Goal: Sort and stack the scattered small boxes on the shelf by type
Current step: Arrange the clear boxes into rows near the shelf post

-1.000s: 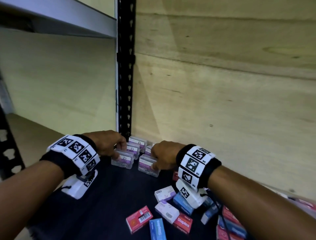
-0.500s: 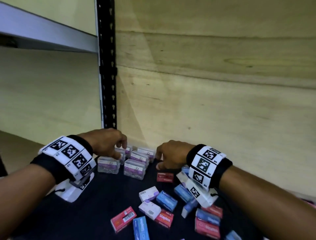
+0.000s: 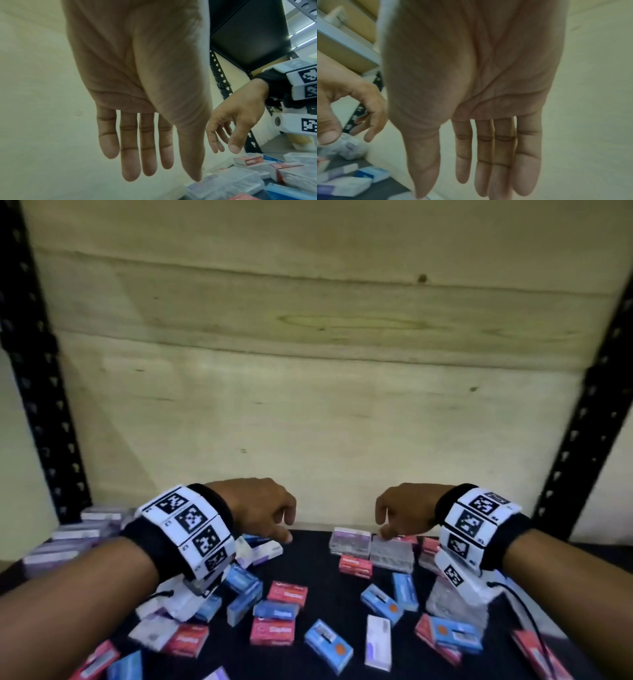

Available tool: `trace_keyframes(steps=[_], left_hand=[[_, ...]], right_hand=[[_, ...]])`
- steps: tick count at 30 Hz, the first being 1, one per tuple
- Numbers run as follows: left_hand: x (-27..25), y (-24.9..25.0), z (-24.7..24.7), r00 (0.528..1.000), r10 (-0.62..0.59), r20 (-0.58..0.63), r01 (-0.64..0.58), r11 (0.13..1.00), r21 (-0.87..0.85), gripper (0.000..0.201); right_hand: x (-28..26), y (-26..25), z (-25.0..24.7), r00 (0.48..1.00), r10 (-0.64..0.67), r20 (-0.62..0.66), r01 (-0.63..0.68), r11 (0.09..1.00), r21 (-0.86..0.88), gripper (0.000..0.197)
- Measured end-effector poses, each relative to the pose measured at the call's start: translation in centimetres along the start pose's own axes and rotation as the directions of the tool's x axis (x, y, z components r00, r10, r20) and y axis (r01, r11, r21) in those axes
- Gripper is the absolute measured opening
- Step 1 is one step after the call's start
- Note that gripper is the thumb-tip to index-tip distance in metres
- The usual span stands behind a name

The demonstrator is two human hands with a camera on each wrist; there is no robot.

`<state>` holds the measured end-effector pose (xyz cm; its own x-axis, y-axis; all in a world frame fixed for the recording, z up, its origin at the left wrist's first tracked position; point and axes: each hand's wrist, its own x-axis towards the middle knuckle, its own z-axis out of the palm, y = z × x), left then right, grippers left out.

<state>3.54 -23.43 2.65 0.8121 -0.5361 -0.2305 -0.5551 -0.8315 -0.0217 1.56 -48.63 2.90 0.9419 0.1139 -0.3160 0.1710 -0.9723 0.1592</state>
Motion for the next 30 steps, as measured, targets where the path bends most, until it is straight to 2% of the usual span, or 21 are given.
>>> trace_keyframes(steps=[4,11,16,20,24,30], left_hand=[[3.7,3.8,0.2,0.998,0.047,0.040,-0.048,0.999,0.015,0.042],[8.3,6.5,1.2,0.995,0.063,0.082,-0.064,0.998,0.018,0.049],[10.0,6.4,1.7,0.989,0.068,0.128,-0.072,0.997,0.032,0.051],[10.7,5.9,2.0,0.982,0.080,0.170,-0.078,0.997,-0.022,0.046],[10.9,5.6,2.2,0.984,0.066,0.164,-0.055,0.996,-0.069,0.044],[10.5,5.2,2.6,0.992,0.058,0.115,-0.052,0.997,-0.052,0.040]], right_hand=[[-0.6,3.5,1.7,0.997,0.057,0.048,-0.058,0.998,0.033,0.047],[0.1,4.7,3.1,0.996,-0.028,0.079,0.020,0.995,0.094,0.051],[1.4,4.1,3.4,0.994,-0.074,0.086,0.064,0.991,0.116,0.054],[2.2,3.9,3.8,0.992,-0.084,0.091,0.075,0.992,0.102,0.054],[2.9,3.7,4.4,0.994,-0.076,0.084,0.069,0.994,0.087,0.057],[3.0,3.6,4.0,0.995,-0.062,0.077,0.056,0.995,0.079,0.055]])
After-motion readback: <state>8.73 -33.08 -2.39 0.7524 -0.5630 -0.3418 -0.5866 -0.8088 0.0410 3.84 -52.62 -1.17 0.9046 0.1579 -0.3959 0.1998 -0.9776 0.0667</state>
